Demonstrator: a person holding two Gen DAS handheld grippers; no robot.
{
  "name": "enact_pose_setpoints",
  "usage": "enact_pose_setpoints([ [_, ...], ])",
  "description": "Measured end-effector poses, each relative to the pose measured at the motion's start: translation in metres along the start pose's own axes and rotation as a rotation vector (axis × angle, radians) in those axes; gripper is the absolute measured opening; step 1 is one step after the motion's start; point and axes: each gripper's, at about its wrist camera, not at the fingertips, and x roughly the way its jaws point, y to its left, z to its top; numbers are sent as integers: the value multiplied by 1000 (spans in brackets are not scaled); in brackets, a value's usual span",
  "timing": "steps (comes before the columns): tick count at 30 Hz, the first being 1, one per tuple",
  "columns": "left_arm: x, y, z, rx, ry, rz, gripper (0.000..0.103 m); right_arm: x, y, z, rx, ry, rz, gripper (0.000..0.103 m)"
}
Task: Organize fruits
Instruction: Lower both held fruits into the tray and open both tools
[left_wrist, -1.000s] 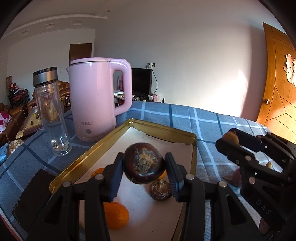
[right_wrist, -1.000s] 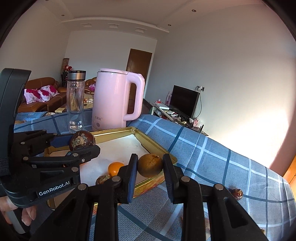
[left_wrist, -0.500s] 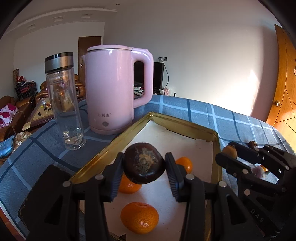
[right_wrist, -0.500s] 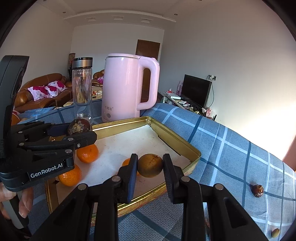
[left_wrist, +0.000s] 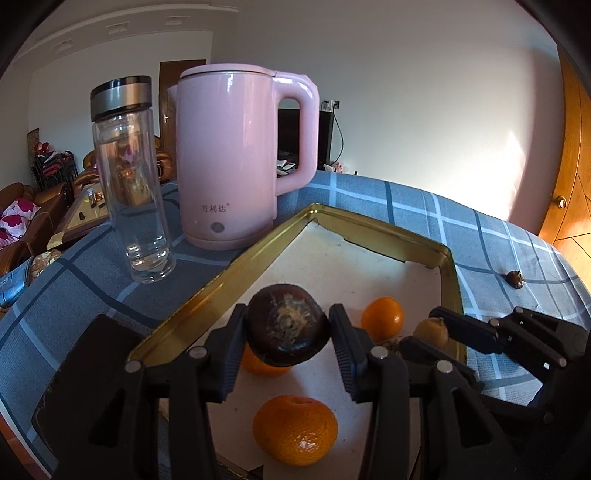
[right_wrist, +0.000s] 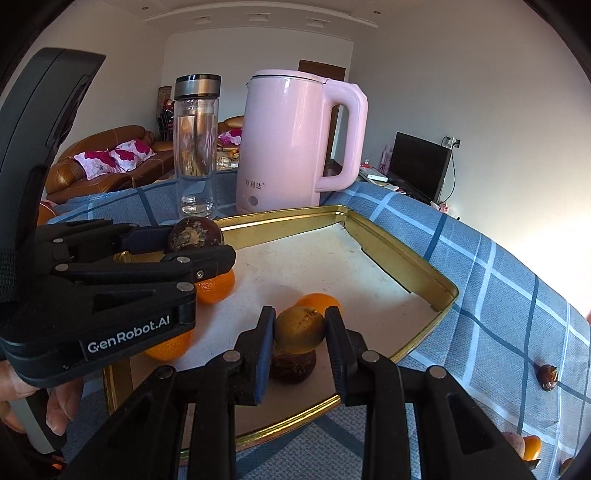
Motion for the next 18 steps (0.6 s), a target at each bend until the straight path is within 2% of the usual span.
enact_pose_setpoints([
  [13,0,-2,-3,4,15,-2,46,3,6,-5,1,31,49,30],
  [15,-1,-3,-4,3,19,-1,47,2,6,-6,1,30,51,32],
  [17,-2,-3,-4,0,19,1,47,0,6,-8,-2,32,46,41],
  [18,-3,-4,-4,1,18,3,47,-1,6,-8,-1,30,45,42],
])
